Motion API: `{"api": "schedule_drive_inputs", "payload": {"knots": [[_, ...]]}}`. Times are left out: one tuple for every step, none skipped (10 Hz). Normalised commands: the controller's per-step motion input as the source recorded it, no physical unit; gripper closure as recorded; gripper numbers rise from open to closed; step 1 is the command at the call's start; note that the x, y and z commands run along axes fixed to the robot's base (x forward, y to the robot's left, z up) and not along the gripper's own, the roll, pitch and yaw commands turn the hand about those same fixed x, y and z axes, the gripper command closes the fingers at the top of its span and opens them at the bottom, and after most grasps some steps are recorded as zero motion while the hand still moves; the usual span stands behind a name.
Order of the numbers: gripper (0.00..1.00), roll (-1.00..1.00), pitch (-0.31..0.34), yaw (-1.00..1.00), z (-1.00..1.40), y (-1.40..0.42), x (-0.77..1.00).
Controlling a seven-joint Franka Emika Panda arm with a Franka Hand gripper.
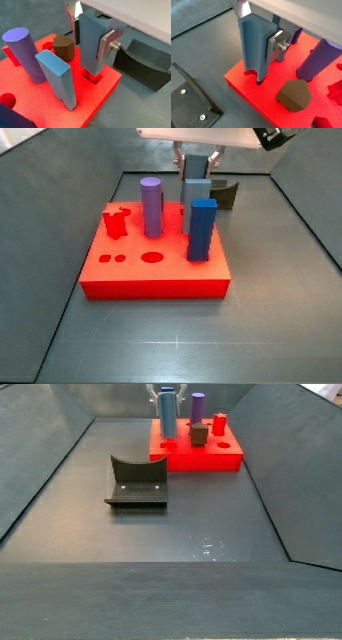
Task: Pick up the arch object. Move up. Place the arch object on the fixture. Regrasp the arch object. Rotate the arch object. Move to above the board. Insert the arch object.
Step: Insert the arch object.
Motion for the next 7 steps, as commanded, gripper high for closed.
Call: {"api": "schedule_drive_inputs", "payload": {"knots": [[1.00, -0.15, 0.000, 0.07, -0.15, 0.00, 0.02], [1.00, -0.21, 0.000, 0.05, -0.12, 0.00, 0.08], [1.00, -0.23, -0.026, 0.08, -0.15, 0.00, 0.06], [1.00, -0.12, -0.013, 0.09, -0.25, 0.05, 0.00], [1.00, -0.03, -0.003, 0.15, -0.24, 0.06, 0.00], [1.00, -0.06, -0.007, 0.16, -0.20, 0.03, 0.00], [1.00, -0.07, 0.000, 0.12, -0.20, 0.00, 0.00]]}}
